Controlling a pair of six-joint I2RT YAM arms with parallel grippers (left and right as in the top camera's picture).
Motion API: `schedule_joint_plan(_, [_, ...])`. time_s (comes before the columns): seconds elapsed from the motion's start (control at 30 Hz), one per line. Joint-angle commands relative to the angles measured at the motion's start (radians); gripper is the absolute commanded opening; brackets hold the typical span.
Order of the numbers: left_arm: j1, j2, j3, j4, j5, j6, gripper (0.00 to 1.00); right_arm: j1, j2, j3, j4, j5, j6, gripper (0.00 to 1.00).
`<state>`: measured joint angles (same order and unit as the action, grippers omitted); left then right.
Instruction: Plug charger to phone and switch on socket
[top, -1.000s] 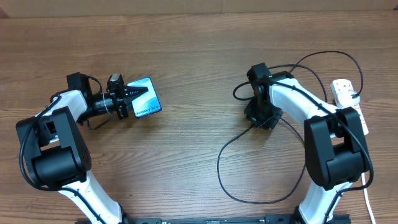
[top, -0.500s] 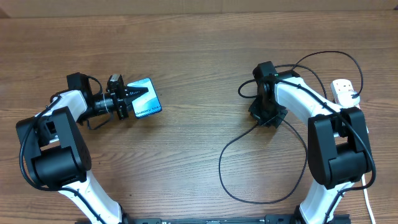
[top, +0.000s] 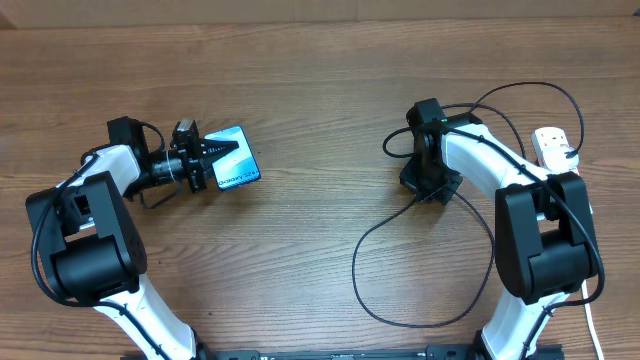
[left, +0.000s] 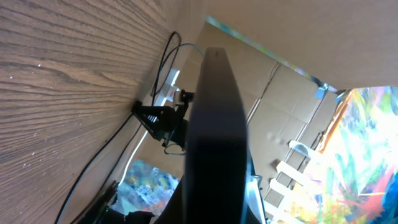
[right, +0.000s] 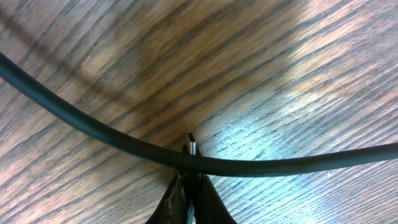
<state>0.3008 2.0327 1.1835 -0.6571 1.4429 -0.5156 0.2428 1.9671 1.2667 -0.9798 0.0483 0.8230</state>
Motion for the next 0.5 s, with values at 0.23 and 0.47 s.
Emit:
schedule_joint_plan(0.23, [-0.008,-0.013,0.020,-0.019,0.023,0.022,0.04,-0.010,0.034,-0.041,0.052,-0.104,-0.222,0.04])
schedule_joint_plan(0.47, [-0.012,-0.013,0.020,-0.093,0.030,0.027,0.04,-0.010,-0.014,-0.041,0.134,-0.706,-0.766,0.04])
